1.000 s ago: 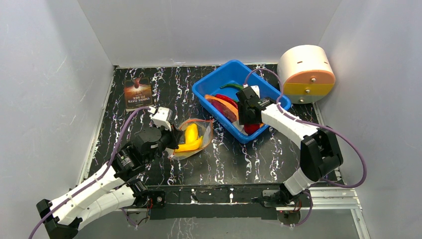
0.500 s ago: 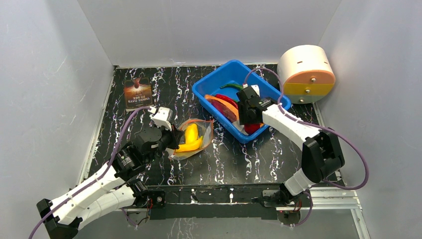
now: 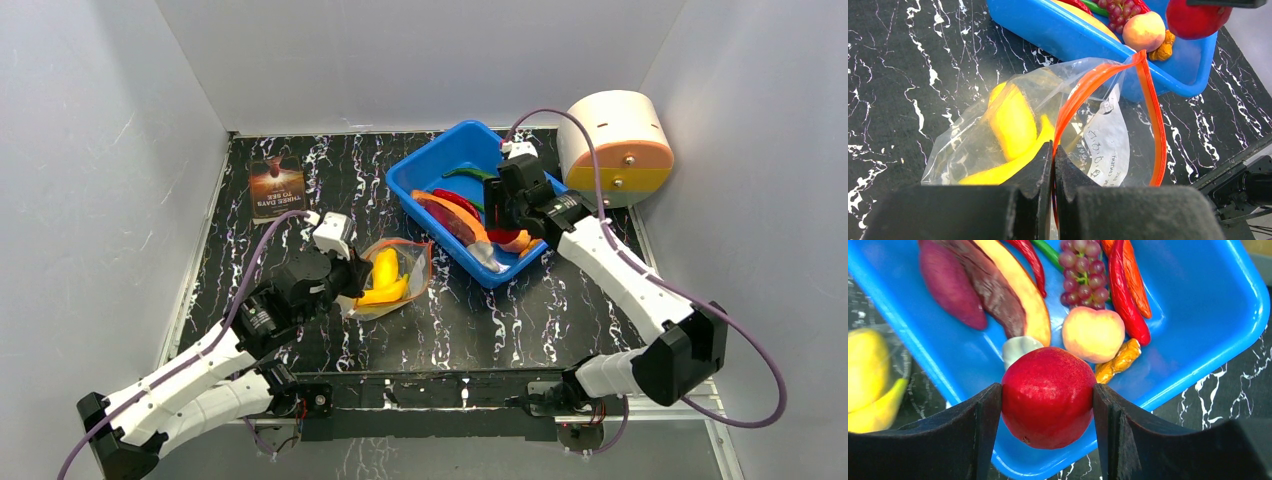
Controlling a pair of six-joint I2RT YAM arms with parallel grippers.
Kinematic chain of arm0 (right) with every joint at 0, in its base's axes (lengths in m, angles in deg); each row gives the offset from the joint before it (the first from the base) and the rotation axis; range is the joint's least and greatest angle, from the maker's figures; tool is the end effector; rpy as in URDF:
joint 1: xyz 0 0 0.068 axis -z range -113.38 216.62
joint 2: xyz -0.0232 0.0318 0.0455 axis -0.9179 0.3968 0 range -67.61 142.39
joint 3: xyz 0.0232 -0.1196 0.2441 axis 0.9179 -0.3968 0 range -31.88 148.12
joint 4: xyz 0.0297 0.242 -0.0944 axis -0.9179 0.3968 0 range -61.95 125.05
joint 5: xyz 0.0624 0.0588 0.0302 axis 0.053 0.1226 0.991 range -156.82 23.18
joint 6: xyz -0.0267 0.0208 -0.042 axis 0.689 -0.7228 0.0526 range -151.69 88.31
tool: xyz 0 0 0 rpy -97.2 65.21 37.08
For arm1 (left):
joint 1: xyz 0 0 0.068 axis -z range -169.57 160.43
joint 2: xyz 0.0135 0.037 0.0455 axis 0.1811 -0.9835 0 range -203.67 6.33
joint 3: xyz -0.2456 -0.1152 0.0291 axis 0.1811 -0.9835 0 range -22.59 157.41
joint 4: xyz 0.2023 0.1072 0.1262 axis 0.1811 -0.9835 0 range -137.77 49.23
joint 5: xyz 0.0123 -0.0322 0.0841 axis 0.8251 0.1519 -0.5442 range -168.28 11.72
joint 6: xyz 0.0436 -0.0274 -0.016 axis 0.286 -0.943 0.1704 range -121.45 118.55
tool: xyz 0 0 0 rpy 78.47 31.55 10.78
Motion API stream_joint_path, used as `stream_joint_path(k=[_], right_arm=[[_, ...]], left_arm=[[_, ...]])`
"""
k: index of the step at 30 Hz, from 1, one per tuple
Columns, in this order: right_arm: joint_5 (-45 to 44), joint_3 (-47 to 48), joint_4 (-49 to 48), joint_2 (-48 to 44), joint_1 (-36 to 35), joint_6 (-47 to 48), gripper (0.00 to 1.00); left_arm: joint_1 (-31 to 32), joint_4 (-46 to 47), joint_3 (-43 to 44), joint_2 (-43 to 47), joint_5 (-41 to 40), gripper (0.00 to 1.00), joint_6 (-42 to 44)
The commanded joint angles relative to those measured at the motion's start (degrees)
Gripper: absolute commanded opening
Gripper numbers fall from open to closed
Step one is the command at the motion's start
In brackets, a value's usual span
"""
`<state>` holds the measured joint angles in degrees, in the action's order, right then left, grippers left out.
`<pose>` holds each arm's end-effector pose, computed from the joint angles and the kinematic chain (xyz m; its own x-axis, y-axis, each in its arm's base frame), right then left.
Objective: Place the food in the zip-top bag and seal the zipper
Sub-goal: Pick up the fake vegetable from the bin, then place the fake vegetable in the zipper food storage bag.
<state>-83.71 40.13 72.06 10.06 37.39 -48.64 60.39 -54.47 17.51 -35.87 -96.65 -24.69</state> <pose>0.2523 0.1293 0.3245 -0.7247 -0.0857 -0.6837 -0.0959 0.9951 -0.0231 0.1212 -0.1268 0.3125 -0.3707 -0.1410 -0.9180 0.4193 0.8566 -0.3009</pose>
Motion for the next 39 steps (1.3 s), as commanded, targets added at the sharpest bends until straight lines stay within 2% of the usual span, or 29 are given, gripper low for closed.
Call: stream_joint_path(k=[1,11,22,24,34,39], right_arm=[[5.0,4.3,-0.5,-3.9,-0.5,2.0,0.39],[28.2,3.9,-7.4,-10.3,-1.1,1.6,0.38],[48.8,-3.4,-23.0,-14.2,-2.3,-9.5,0.38],[48.8,-4.9,-24.6,-14.1,-4.3,-11.1,0.38],[37.3,-6.7,-25.9,-10.0,-16.1,-12.7,0.42],[31.6,-8.0,-27.6,-7.1,-18.0,-12.9,0.42]], left_arm=[[-0.2,2.1,2.4,0.1,0.1,0.00,-1.0],[-0.2,4.0,2.6,-0.8,1.2,0.00,-2.6],[-0.2,4.8,4.9,-3.3,2.9,0.00,-3.3],[-0.3,5.5,4.9,-3.2,3.3,0.00,-3.6],[-0.3,6.0,5.3,-3.1,4.1,0.00,-5.0],[-0.3,6.5,5.0,-2.5,5.0,0.00,-6.5]])
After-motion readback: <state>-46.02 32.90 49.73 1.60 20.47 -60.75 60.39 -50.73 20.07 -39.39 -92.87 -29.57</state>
